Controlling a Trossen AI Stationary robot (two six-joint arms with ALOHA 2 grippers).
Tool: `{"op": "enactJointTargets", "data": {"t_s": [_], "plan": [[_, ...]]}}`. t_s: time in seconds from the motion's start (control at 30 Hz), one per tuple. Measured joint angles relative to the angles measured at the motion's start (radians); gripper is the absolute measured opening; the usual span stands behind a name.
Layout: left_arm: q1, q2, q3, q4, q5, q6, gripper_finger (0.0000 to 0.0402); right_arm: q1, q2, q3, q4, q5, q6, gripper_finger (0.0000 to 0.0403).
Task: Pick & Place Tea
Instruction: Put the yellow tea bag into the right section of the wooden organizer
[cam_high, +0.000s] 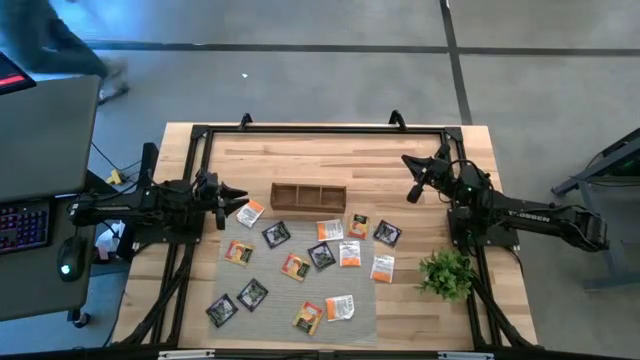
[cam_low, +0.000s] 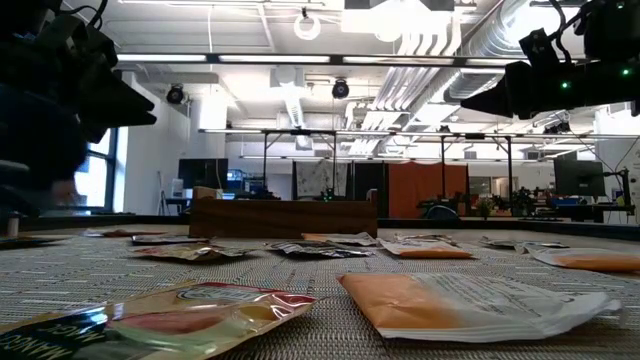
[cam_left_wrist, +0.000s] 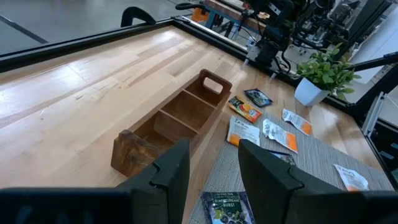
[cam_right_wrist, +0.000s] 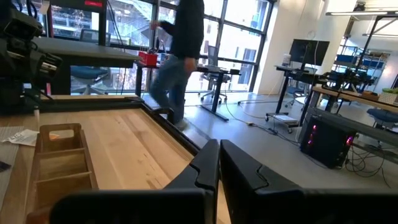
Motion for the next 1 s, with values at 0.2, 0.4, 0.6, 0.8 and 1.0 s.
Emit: {"op": "enactJointTargets", "data": {"t_s": [0.2,0.4,0.6,0.8,1.0], "plan": [[0.000,0.000,0.000,0.000,0.000,0.000,0.0136,0.000,0.000,0.000,0.030,-0.052,0.071,0.0012],[0.000,0.000,0.000,0.000,0.000,0.000,0.0136,0.000,0.000,0.000,0.035,0.036,0.089,0.0012],[0.000,0.000,0.000,0.000,0.000,0.000,0.0136,0.000,0.000,0.000,0.036,0.044,0.180,0.0012],[0.000,0.000,0.000,0.010,0.000,0.002,0.0136,0.000,0.000,0.000,0.035,0.017,0.227,0.0012],[0.000,0.000,0.000,0.000,-0.011,0.017,0.0136,0.000,0.000,0.000,0.036,-0.027,0.209,0.0012]]}}
